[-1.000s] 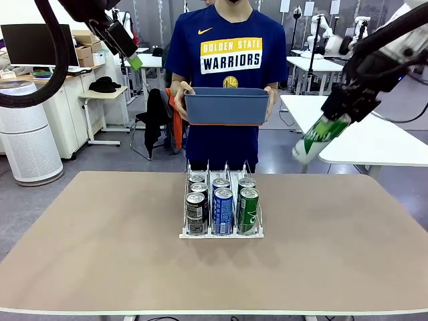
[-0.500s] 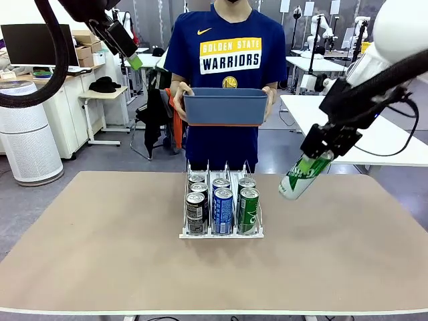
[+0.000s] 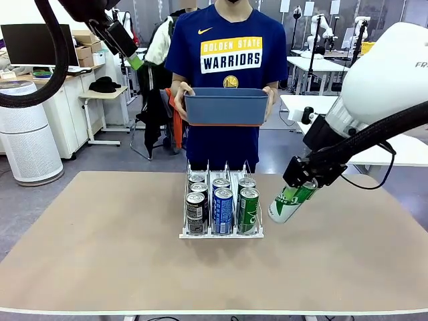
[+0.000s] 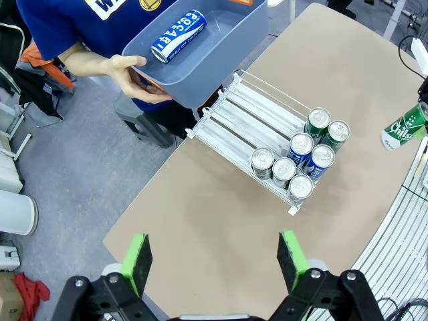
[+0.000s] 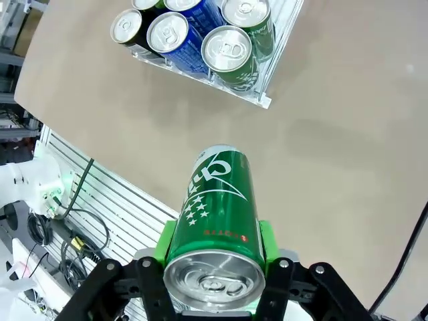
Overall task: Fill the beverage cans into the dispenser.
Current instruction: Place the picked Sprite in the line of the Automatic Can Dispenser with the same cans.
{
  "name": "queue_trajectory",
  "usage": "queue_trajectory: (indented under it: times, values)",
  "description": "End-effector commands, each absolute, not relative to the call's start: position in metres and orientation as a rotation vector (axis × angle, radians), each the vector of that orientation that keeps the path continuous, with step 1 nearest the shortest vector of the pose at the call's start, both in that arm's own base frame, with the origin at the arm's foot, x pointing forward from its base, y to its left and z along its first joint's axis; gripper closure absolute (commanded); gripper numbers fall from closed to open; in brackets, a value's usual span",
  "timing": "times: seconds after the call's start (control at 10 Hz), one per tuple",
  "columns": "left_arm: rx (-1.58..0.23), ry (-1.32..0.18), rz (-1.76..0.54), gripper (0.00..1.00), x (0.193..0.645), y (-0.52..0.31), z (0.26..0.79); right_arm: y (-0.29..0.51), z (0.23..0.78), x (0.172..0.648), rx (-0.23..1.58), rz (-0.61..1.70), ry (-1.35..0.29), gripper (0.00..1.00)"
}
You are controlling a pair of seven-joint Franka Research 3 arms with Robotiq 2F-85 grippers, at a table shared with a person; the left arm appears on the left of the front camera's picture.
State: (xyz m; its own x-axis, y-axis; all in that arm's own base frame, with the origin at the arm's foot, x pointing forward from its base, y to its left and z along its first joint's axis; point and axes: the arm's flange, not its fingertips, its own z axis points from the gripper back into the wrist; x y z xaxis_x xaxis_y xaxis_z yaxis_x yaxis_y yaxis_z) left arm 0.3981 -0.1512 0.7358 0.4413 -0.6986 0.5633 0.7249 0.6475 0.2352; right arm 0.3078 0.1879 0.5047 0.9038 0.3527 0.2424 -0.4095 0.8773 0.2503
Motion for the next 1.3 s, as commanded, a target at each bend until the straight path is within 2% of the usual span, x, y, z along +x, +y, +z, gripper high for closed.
queue_trajectory:
  times: [0.0, 0.3, 0.6, 1.2]
  values:
    - [-0.044, -0.676, -0.884, 0.00, 0.398, -0.150, 0.735, 0.185, 0.510, 0.307, 0.302, 0.396, -0.187, 0.42]
    - [-0.044, -0.676, -0.884, 0.00, 0.398, -0.150, 0.735, 0.186, 0.504, 0.309, 0.298, 0.402, -0.188, 0.42]
    - [-0.044, -0.676, -0.884, 0.00, 0.398, -0.150, 0.735, 0.196, 0.477, 0.343, 0.282, 0.306, -0.170, 0.42]
    - [-0.044, -0.676, -0.884, 0.00, 0.398, -0.150, 0.735, 0.230, 0.450, 0.362, 0.334, 0.253, -0.160, 0.42]
